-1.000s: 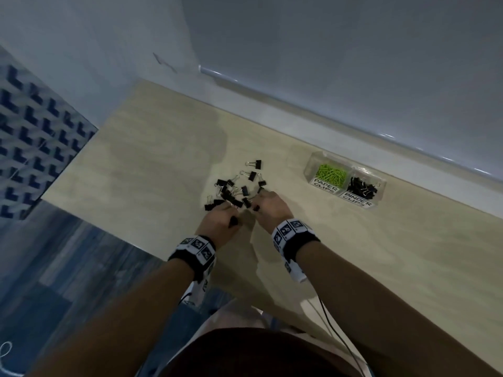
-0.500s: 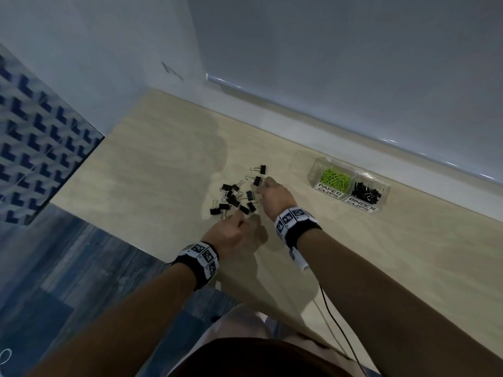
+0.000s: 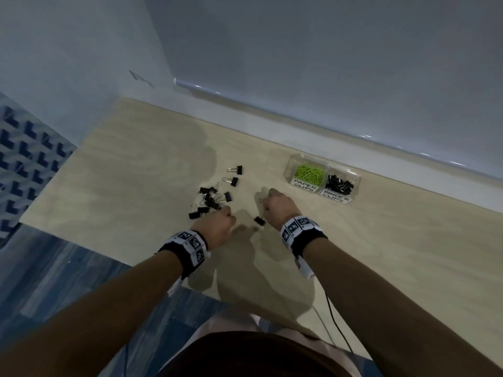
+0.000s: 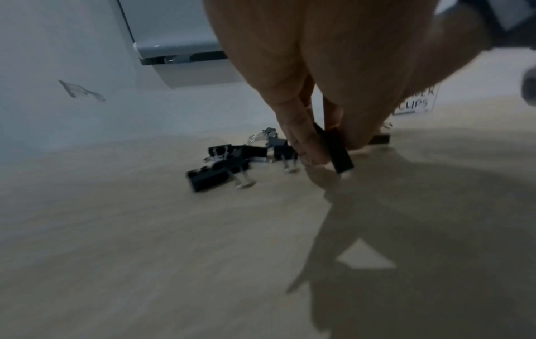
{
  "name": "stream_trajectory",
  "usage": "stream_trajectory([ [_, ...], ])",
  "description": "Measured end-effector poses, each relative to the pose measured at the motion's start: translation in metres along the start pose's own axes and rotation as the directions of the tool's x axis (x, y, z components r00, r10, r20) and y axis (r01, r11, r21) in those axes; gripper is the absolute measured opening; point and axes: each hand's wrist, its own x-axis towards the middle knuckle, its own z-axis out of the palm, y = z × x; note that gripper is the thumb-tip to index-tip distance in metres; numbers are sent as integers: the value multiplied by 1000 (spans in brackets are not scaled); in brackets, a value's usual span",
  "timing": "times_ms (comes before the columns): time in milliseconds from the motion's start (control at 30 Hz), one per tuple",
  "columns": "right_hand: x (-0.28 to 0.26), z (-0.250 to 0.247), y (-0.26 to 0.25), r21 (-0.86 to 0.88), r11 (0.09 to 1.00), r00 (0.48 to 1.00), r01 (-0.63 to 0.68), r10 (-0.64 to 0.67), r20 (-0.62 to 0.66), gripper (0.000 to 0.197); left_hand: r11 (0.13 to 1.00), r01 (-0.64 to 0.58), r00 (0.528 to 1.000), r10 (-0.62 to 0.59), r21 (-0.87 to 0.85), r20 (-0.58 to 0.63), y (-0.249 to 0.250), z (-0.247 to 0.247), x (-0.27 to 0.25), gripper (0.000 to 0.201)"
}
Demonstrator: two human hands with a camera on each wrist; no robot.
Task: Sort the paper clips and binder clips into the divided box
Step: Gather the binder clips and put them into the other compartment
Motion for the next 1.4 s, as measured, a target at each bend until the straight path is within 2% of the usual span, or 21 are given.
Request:
stream_trajectory([
  [67,-18,-2,16,156,987,993,-38,55,-105,17,997,-82,996,82,-2,-38,18,-8,8,25],
  [133,-37,-5,36,315,943,961,-110,182,-209,9,986,-134,986,123,-99,-114,45,-17,21,20],
  [200,-56,-10,56,467,866,899,-176,336,-283,2,959,-194,968,152,-208,-200,77,-25,36,16],
  [300,-77,-29,84,622,741,800,-254,522,-295,10,889,-245,955,153,-386,-253,130,-32,64,18],
  [367,-80,-48,101,649,711,747,-270,580,-325,10,858,-264,952,158,-441,-263,165,-38,78,21],
  [433,-76,-70,114,607,740,706,-291,594,-386,5,841,-272,948,151,-468,-280,194,-41,92,22],
  [533,-64,-94,130,556,759,676,-339,608,-417,6,839,-254,953,131,-482,-274,220,-44,114,22],
  [667,-47,-104,140,523,755,724,-396,607,-328,18,817,-226,952,69,-531,-299,227,-44,126,29],
  [767,-40,-100,136,441,799,750,-408,569,-337,19,790,-247,941,59,-562,-332,210,-50,119,29],
  [867,-36,-89,115,394,864,749,-313,480,-457,21,757,-321,903,62,-570,-425,161,-52,103,24],
  [933,-31,-78,87,315,925,794,-213,352,-496,24,799,-317,891,65,-512,-449,113,-47,86,20],
  [967,-28,-71,69,280,947,846,-160,278,-456,24,837,-284,892,53,-467,-448,87,-45,75,18],
  [1033,-20,-53,31,267,963,950,-41,121,-289,23,921,-155,899,-18,-357,-438,33,-39,51,16],
  [1100,-13,-34,-5,246,967,991,73,-43,-126,26,960,10,901,-130,-281,-414,-15,-32,25,15],
  [1167,-8,-18,-37,186,972,988,146,-151,15,33,959,132,899,-223,-250,-378,-48,-25,3,17],
  [1233,-1,-7,-64,107,971,968,215,-227,109,42,949,203,911,-274,-243,-308,-64,-20,-10,30],
  [1300,7,0,-81,17,966,952,260,-259,166,50,935,218,924,-290,-278,-250,-69,-16,-13,42],
  [1400,18,9,-90,-88,954,937,286,-260,232,49,941,179,932,-255,-286,-258,-67,-11,-8,48],
])
